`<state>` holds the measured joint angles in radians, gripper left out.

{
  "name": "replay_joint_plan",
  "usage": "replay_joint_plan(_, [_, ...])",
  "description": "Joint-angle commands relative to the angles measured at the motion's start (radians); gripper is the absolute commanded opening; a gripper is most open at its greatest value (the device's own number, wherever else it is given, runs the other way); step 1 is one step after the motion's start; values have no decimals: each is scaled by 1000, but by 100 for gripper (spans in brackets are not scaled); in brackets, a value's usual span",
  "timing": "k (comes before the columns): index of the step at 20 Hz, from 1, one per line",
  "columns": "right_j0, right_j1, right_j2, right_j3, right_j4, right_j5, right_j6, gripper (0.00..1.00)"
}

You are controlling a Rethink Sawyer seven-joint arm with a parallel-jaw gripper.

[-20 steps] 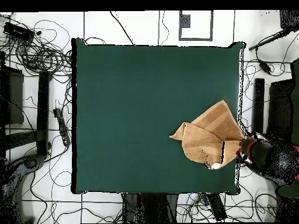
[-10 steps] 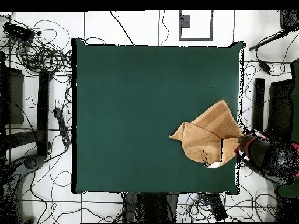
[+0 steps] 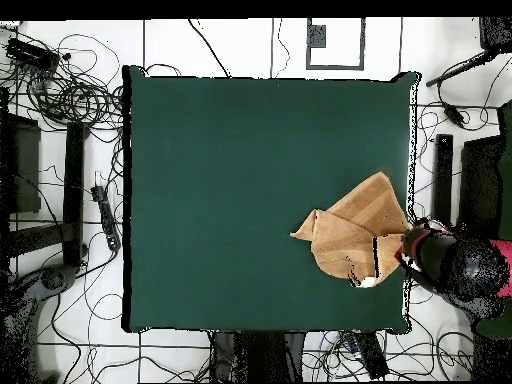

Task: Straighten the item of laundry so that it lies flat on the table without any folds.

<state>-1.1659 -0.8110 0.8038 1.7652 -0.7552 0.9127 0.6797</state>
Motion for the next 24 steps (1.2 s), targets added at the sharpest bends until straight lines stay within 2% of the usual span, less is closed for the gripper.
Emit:
replay_joint_plan(1, [173,6,22,60,30,-83,132,0])
replay_joint_plan(7, [337,16,-76,15,59,-113,373,0])
replay_joint_plan(14, [536,42,-210,-95,131,-110,581,0])
replay_joint_plan(21, [652,97,-283,-219,180,-83,632,0])
replay_joint_plan(24, [674,116,-287,-259,189,-66,596,0])
